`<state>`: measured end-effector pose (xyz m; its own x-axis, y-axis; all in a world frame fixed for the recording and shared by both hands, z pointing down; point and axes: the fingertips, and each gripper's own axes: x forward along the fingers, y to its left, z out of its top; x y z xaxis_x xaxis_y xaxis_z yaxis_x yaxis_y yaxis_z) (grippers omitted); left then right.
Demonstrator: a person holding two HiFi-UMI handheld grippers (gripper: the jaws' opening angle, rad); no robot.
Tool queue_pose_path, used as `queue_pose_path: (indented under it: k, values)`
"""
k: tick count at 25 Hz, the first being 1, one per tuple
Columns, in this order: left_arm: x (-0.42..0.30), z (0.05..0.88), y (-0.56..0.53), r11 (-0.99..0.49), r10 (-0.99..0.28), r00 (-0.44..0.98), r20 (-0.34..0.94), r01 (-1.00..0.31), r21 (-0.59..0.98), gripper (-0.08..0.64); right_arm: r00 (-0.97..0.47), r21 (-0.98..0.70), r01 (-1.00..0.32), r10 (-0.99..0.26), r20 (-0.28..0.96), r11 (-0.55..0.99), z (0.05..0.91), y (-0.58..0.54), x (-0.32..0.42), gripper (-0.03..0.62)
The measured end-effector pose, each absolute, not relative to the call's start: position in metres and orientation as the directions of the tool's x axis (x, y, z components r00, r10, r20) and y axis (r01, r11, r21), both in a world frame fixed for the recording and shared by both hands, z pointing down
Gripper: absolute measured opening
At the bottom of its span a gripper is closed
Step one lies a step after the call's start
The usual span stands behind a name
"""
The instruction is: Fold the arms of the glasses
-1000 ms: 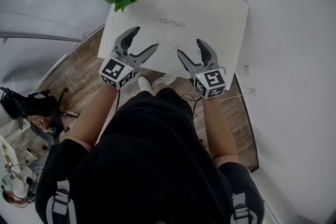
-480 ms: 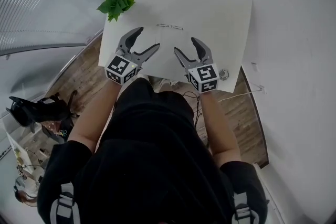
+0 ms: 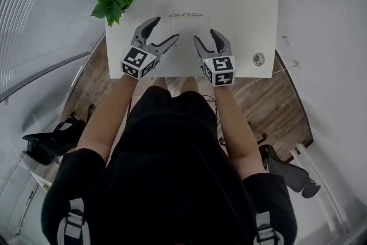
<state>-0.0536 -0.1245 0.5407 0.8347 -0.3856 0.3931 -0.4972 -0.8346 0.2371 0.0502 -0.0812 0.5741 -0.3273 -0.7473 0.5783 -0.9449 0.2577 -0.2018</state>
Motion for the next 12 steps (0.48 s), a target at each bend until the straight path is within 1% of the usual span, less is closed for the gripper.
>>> queue_pose_path:
  k: [7,12]
  values:
    - [-0.053,0.581,-0.136,-0.856,-0.323,0.850,0.417,-0.450,0.255,0.340,-0.166,-0.150,-0.985,-0.732,0.661,0.088,0.624,-0.070,0.042,0.179]
    - [-0.055,0.603,-0.138,-0.859,-0.298,0.851,0.433,-0.437,0.268,0.341,-0.058,-0.116,-0.993,-0.708,0.704,-0.033,0.650,-0.062,0.046,0.141]
